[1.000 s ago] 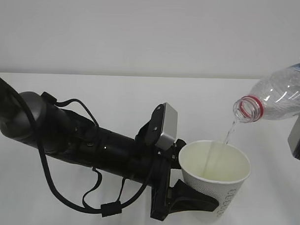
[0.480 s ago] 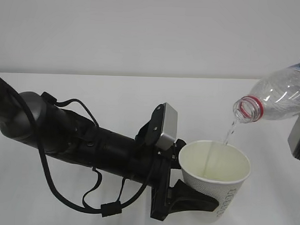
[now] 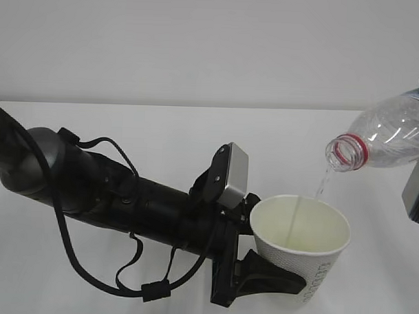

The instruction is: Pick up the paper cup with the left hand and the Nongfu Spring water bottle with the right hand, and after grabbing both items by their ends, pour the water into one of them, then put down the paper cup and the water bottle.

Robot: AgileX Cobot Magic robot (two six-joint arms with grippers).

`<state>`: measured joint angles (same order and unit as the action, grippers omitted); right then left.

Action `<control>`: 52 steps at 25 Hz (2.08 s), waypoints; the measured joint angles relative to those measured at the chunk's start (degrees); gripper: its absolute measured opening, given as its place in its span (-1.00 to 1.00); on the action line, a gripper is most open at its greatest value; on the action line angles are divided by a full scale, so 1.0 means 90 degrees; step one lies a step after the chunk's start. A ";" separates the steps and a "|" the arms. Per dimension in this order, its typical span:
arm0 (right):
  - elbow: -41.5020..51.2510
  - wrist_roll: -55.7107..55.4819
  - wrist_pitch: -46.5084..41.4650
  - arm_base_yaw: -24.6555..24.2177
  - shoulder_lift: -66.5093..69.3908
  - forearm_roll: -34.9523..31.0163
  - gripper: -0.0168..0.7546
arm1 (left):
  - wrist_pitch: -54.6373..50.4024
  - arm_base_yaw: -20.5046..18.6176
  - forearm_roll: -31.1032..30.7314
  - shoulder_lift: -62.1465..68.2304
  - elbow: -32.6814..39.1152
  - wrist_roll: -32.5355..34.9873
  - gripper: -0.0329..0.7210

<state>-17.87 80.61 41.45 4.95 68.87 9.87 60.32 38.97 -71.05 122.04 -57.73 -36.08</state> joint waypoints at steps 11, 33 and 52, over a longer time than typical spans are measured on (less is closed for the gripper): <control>0.0000 0.0000 0.0011 0.0000 0.0000 0.0000 0.21 | 0.0000 0.0000 0.0000 0.0000 0.0000 0.0000 0.49; 0.0000 0.0000 0.0076 0.0000 0.0000 -0.0012 0.21 | 0.0000 0.0000 -0.0003 0.0000 0.0000 0.0000 0.53; 0.0000 0.0010 0.0116 0.0000 0.0000 -0.0012 0.21 | -0.0009 0.0000 -0.0016 0.0000 0.0000 0.0000 0.49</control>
<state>-17.87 80.71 42.49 4.95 68.87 9.77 60.24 38.97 -71.20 122.04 -57.73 -36.08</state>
